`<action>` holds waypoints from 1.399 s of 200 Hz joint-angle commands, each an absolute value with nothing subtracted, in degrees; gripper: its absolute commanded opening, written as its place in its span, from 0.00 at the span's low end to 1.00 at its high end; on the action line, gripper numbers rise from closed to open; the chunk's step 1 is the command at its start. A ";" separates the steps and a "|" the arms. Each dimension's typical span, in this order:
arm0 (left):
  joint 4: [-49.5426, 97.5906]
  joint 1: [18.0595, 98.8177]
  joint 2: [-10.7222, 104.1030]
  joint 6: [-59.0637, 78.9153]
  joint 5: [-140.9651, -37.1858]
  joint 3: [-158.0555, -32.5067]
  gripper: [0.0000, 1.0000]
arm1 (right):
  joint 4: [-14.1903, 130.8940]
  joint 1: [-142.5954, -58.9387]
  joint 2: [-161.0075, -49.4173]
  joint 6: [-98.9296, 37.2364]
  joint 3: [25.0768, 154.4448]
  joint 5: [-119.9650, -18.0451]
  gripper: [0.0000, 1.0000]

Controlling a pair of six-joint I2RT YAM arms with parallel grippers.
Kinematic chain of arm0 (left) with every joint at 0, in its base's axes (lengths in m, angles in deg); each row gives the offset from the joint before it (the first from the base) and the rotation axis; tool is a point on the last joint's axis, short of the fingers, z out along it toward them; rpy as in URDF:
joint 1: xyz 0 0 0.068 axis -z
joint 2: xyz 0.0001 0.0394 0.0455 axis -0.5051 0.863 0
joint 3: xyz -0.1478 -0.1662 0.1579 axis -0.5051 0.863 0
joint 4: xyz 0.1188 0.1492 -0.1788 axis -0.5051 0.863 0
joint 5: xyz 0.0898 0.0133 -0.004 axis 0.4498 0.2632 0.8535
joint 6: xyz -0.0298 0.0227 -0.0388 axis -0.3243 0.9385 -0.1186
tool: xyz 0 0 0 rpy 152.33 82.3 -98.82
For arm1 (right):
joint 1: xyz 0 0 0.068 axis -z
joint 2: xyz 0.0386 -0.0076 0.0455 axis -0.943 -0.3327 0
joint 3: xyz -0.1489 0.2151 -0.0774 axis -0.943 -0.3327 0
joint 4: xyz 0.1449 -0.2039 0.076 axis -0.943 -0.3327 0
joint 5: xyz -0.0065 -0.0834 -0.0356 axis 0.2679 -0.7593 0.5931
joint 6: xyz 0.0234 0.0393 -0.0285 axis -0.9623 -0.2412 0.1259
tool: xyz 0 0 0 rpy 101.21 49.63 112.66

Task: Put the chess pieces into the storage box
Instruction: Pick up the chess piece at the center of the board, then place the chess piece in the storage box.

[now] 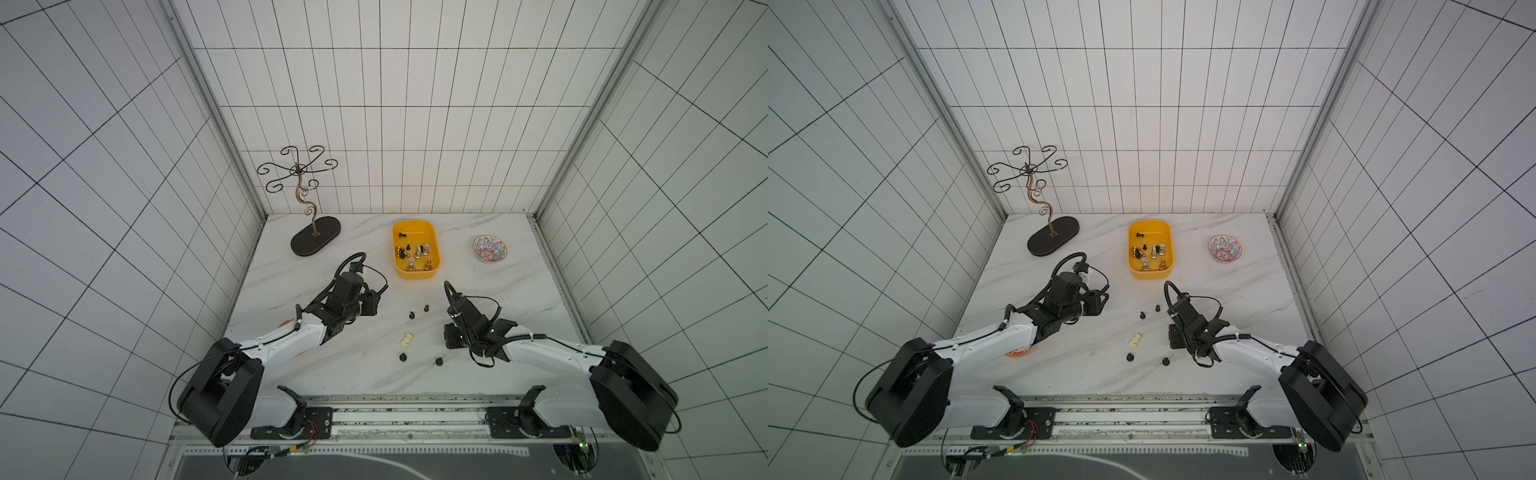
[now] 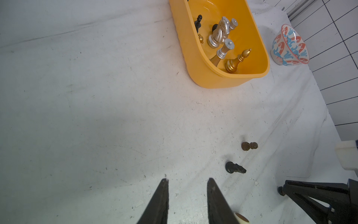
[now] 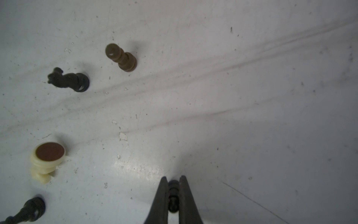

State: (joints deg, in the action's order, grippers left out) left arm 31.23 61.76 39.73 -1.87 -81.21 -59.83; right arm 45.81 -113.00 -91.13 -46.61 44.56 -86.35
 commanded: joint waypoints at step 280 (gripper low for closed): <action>35.78 62.82 31.98 -3.60 -79.97 -57.50 0.33 | 45.27 -92.10 -137.63 -20.86 117.53 -73.38 0.05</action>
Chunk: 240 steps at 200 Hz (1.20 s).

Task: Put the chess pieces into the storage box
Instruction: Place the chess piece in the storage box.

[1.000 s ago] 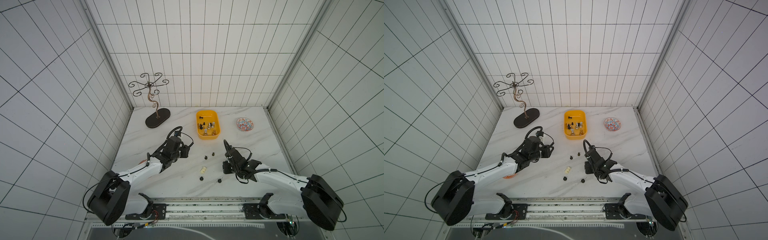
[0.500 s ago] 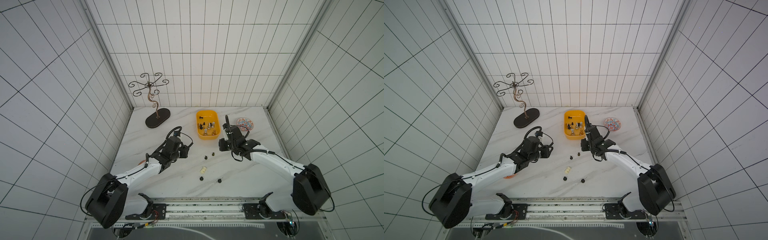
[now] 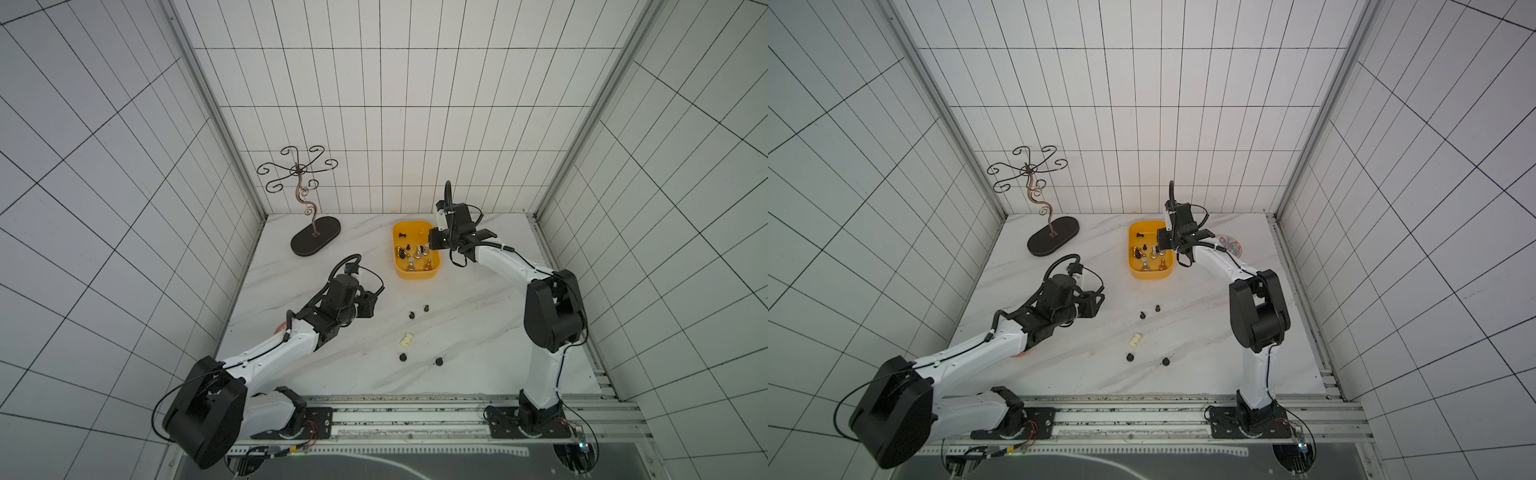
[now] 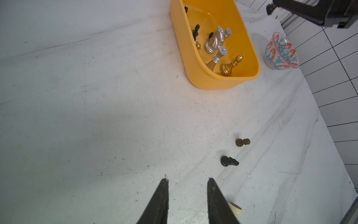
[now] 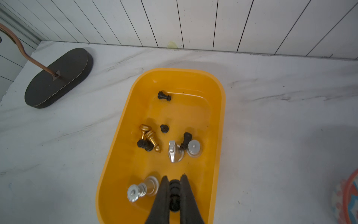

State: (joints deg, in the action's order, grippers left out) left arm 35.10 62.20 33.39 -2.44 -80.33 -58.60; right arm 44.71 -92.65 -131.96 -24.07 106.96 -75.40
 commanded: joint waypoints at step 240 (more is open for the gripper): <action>35.64 66.30 30.86 -5.11 -79.11 -56.01 0.34 | 43.87 -91.48 -150.36 -21.11 132.37 -73.01 0.29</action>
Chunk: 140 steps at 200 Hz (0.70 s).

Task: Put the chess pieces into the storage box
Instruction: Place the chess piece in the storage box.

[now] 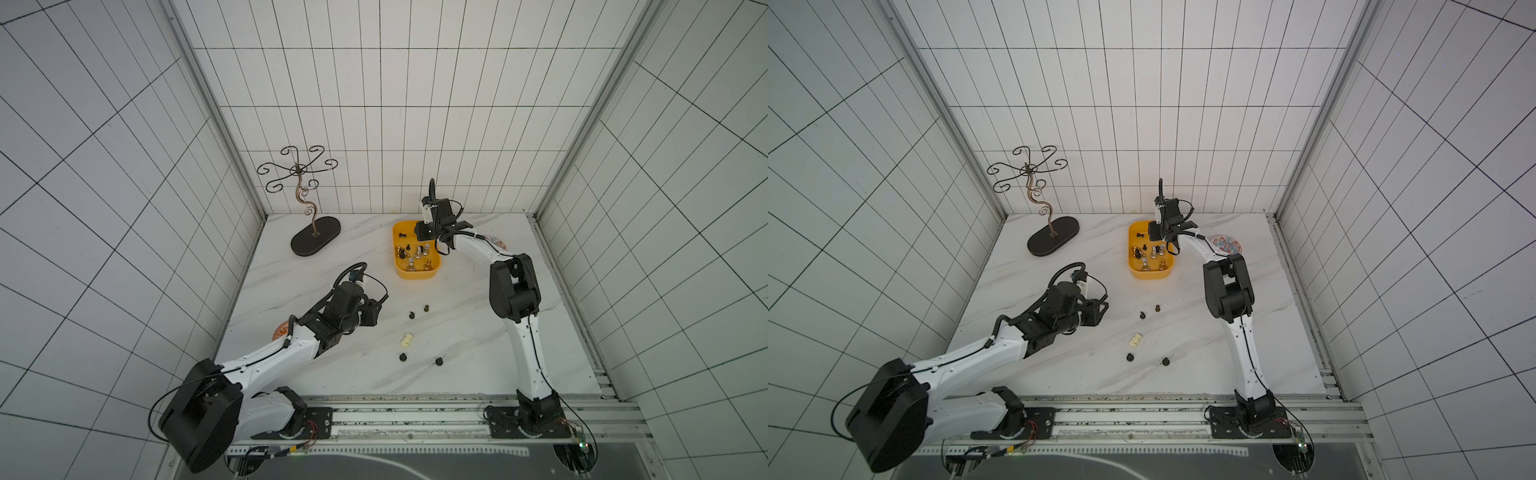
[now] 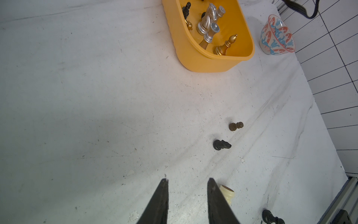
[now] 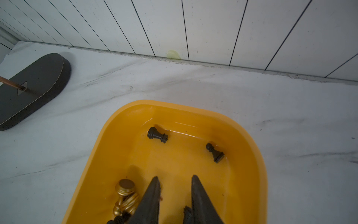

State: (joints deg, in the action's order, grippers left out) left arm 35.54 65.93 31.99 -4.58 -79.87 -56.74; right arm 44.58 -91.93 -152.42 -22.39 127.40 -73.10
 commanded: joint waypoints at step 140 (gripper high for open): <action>35.83 67.43 31.23 -4.28 -79.46 -56.39 0.38 | 52.59 -91.48 -122.35 -22.18 99.42 -75.26 0.29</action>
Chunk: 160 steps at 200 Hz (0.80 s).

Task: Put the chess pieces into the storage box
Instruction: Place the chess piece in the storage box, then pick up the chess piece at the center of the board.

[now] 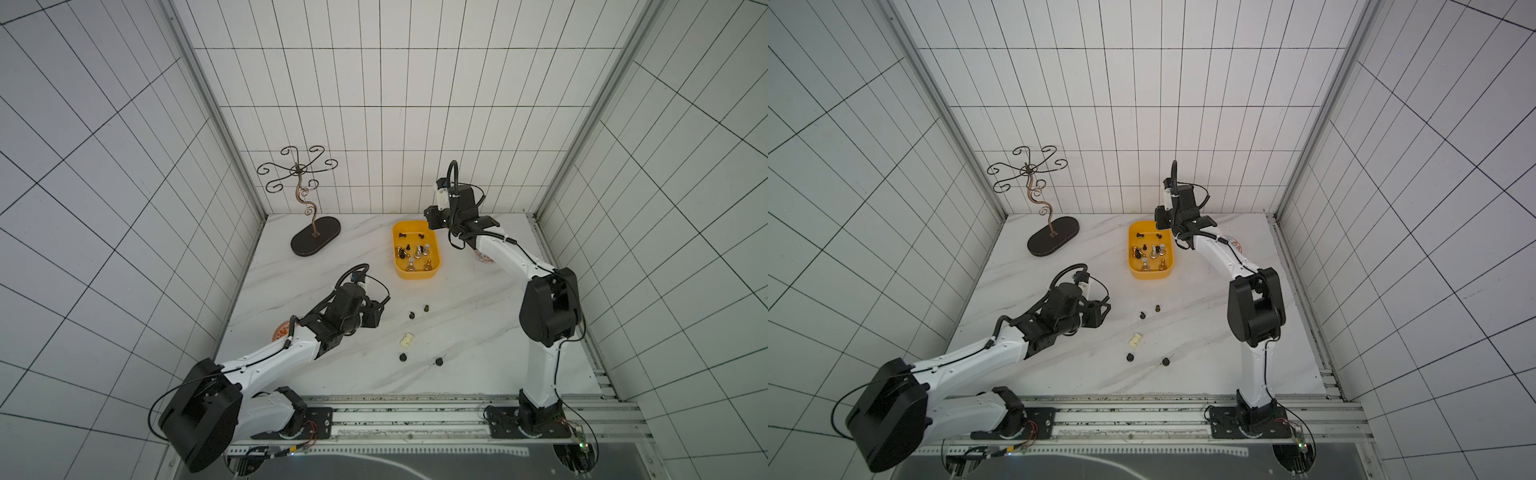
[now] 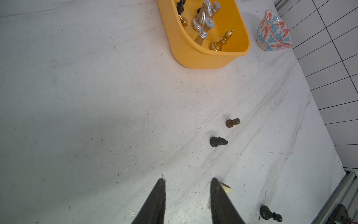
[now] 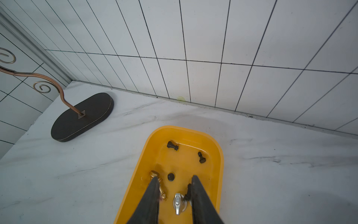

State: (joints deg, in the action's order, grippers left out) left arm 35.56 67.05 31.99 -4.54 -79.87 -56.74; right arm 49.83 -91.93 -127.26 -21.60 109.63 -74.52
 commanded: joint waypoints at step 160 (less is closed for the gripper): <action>33.94 76.04 41.17 -2.29 -78.37 -63.28 0.39 | 48.47 -93.06 -74.92 -32.21 46.45 -78.30 0.29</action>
